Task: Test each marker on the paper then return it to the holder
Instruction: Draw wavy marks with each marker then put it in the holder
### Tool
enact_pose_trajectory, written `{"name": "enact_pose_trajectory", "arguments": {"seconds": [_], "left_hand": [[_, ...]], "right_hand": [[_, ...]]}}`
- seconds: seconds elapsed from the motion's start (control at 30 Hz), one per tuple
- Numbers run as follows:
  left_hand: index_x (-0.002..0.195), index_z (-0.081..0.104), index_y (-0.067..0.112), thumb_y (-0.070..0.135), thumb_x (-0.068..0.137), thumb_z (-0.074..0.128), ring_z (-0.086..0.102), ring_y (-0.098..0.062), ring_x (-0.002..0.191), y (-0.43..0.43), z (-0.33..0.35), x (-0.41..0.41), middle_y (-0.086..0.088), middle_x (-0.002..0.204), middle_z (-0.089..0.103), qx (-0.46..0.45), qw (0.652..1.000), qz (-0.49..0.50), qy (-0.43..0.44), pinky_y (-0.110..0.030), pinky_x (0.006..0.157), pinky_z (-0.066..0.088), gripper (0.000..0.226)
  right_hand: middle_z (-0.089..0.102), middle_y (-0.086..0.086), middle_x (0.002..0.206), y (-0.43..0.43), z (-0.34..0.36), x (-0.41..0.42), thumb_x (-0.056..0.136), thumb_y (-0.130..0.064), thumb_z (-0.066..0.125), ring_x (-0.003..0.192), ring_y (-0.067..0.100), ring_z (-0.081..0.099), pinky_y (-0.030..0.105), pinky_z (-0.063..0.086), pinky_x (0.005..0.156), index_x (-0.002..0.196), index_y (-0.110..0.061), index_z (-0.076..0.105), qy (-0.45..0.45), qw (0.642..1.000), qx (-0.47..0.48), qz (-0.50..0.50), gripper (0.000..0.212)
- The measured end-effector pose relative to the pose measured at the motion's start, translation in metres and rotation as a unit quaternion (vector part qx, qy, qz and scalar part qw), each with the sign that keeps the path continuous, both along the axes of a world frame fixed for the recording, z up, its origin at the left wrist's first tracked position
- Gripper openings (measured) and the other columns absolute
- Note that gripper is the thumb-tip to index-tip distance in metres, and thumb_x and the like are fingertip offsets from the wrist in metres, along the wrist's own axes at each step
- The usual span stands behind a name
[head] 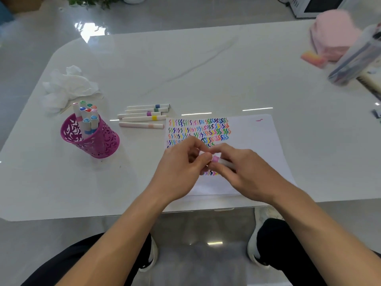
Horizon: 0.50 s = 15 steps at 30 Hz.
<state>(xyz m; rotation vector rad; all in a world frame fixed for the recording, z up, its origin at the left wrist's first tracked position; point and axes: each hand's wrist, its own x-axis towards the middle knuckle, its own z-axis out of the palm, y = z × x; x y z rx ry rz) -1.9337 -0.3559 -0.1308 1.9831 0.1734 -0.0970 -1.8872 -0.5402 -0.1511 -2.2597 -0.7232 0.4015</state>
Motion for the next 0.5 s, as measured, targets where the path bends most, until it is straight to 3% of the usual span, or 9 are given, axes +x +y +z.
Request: {"name": "enact_pose_trajectory", "arguments": {"seconds": [0.07,0.17,0.23,0.33,0.43,0.5], "left_hand": [[0.091,0.06,0.025,0.023,0.097,0.065,0.071,-0.012,0.069,-0.003,-0.002,-0.002,0.003,0.077,0.073,0.038,0.999,-0.032,0.02,-0.04,0.075,0.059,0.008],[0.093,0.059,0.026,0.032,0.101,0.058,0.065,-0.007,0.065,-0.005,-0.004,-0.005,0.007,0.078,0.07,0.09,0.992,-0.081,0.047,-0.033,0.071,0.056,0.01],[0.092,0.061,0.028,0.035,0.104,0.051,0.061,-0.002,0.062,-0.005,-0.003,-0.005,0.009,0.075,0.069,0.11,0.986,-0.114,0.053,-0.026,0.067,0.052,0.017],[0.081,0.06,0.027,0.034,0.106,0.046,0.057,-0.003,0.061,-0.006,0.001,-0.004,0.009,0.07,0.067,0.132,0.98,-0.143,0.047,-0.023,0.063,0.048,0.03],[0.071,0.057,0.025,0.031,0.106,0.048,0.053,-0.004,0.059,-0.009,0.001,-0.002,0.008,0.064,0.061,0.149,0.98,-0.129,0.031,-0.017,0.057,0.04,0.036],[0.07,0.058,0.022,0.03,0.105,0.05,0.051,-0.004,0.057,-0.01,0.0,0.0,0.008,0.062,0.059,0.141,0.983,-0.113,0.032,-0.02,0.058,0.041,0.037]], "right_hand": [[0.074,-0.005,0.096,-0.004,0.001,-0.006,0.106,-0.041,0.052,0.087,0.023,0.067,0.043,0.053,0.077,0.117,-0.024,0.062,-0.013,0.998,-0.055,0.02,0.023],[0.065,-0.01,0.086,-0.006,0.003,-0.013,0.106,-0.048,0.044,0.079,0.023,0.062,0.041,0.05,0.071,0.108,-0.026,0.058,-0.088,0.989,-0.115,0.03,0.026],[0.054,-0.013,0.074,-0.01,0.005,-0.015,0.105,-0.051,0.042,0.07,0.021,0.055,0.037,0.045,0.064,0.103,-0.028,0.056,-0.123,0.984,-0.125,0.024,0.027],[0.051,-0.012,0.066,-0.014,0.007,-0.014,0.104,-0.055,0.04,0.065,0.023,0.053,0.036,0.043,0.061,0.1,-0.029,0.056,-0.139,0.981,-0.132,0.02,0.031],[0.041,-0.011,0.056,-0.015,0.005,-0.015,0.104,-0.056,0.038,0.06,0.022,0.044,0.037,0.043,0.059,0.101,-0.03,0.058,-0.153,0.98,-0.128,0.019,0.033],[0.041,-0.009,0.055,-0.015,0.004,-0.012,0.103,-0.058,0.036,0.059,0.023,0.046,0.037,0.044,0.059,0.103,-0.032,0.06,-0.156,0.979,-0.133,0.016,0.035]]}}
